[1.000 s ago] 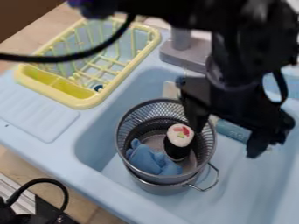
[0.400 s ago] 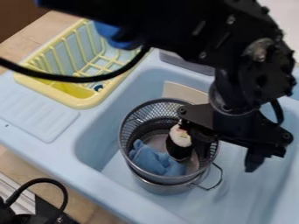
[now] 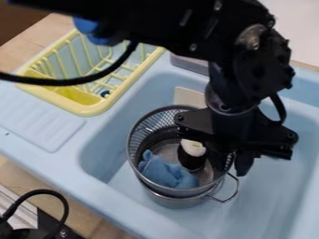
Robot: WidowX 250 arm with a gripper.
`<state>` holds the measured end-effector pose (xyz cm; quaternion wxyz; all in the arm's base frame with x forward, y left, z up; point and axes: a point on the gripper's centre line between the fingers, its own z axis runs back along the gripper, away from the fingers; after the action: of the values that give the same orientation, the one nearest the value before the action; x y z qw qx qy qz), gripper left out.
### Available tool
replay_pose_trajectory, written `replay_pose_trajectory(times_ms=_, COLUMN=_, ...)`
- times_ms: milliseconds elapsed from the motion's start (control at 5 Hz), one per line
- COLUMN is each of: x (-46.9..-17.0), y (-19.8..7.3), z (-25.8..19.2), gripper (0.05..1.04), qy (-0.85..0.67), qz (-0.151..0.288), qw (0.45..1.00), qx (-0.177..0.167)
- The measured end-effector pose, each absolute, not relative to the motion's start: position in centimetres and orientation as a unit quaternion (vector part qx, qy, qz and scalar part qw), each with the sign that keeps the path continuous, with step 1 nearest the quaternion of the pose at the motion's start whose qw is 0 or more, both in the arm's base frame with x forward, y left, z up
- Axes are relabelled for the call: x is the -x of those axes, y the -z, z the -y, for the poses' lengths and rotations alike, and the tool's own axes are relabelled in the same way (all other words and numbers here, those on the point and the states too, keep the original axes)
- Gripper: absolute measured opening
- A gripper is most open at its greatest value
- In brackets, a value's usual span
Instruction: Moving the strainer to the left side of the sink
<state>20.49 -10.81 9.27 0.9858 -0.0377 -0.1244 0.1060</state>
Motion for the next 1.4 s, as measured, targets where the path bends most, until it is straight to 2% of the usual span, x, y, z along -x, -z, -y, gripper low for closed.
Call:
replay_pose_trajectory(times_ms=200, x=-20.3, y=-9.6, z=10.5, gripper=0.076, qy=-0.105, qz=0.115, qw=0.988, qx=0.023)
replay_pose_trajectory(times_ms=400, x=-20.4, y=-10.1, z=10.5, gripper=0.056, qy=-0.095, qz=0.087, qw=0.991, qx=0.023)
replay_pose_trajectory(times_ms=800, x=-20.1, y=-10.6, z=10.4, gripper=0.055, qy=-0.080, qz=0.061, qw=0.995, qx=-0.025)
replay_pose_trajectory(times_ms=1400, x=-20.4, y=-13.1, z=10.8, gripper=0.055, qy=-0.048, qz=0.085, qw=0.991, qx=-0.090)
